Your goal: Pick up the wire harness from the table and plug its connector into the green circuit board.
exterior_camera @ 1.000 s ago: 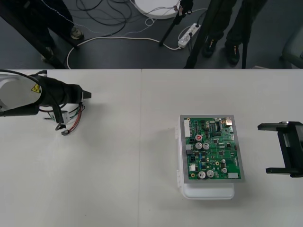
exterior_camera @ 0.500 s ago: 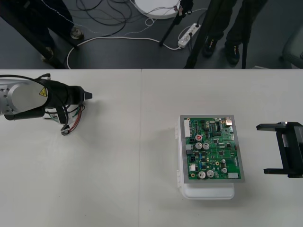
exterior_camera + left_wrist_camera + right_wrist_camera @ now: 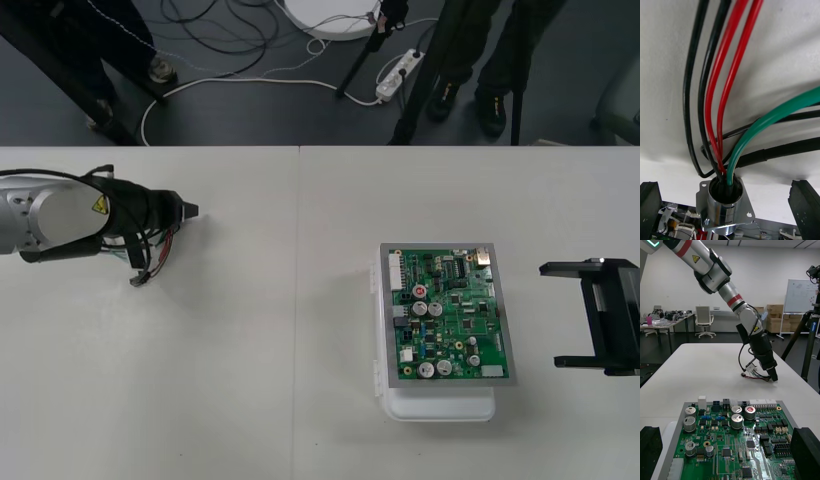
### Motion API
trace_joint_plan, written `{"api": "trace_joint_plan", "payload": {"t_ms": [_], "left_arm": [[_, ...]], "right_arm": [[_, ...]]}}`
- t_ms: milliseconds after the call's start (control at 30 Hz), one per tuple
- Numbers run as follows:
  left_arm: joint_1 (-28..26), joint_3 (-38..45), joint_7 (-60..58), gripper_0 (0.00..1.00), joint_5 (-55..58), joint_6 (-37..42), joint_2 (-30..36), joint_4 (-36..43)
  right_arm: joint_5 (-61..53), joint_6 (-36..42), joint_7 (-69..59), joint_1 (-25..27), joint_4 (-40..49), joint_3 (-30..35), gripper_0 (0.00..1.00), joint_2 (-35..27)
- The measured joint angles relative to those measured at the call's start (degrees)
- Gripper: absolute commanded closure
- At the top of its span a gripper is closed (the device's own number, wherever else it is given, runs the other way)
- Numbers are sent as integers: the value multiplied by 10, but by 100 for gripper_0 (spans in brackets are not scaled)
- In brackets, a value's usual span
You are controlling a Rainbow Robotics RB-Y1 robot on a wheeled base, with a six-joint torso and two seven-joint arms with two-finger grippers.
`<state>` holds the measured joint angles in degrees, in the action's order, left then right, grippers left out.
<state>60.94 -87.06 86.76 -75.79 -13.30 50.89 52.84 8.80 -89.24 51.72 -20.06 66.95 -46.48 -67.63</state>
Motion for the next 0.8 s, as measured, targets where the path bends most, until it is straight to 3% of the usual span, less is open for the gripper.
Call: {"api": "trace_joint_plan", "payload": {"t_ms": [300,367,533,600,633,667,800], "left_arm": [[0,0,6,0,-3,6,-8,-10],[0,0,16,9,-3,7,-9,-11],[0,0,23,15,-3,7,-13,-13],[0,0,23,50,-4,8,-14,-15],[0,0,23,95,-5,8,-15,-16],[0,0,23,100,-5,8,-16,-17],[0,0,23,99,-8,8,-19,-18]], "right_arm": [[0,0,0,0,-3,0,0,2],[0,0,0,0,-3,0,0,2],[0,0,0,0,-4,0,0,2],[0,0,0,0,-4,0,0,2],[0,0,0,0,-4,0,0,2],[0,0,0,0,-4,0,0,2],[0,0,0,0,-4,0,0,2]]}}
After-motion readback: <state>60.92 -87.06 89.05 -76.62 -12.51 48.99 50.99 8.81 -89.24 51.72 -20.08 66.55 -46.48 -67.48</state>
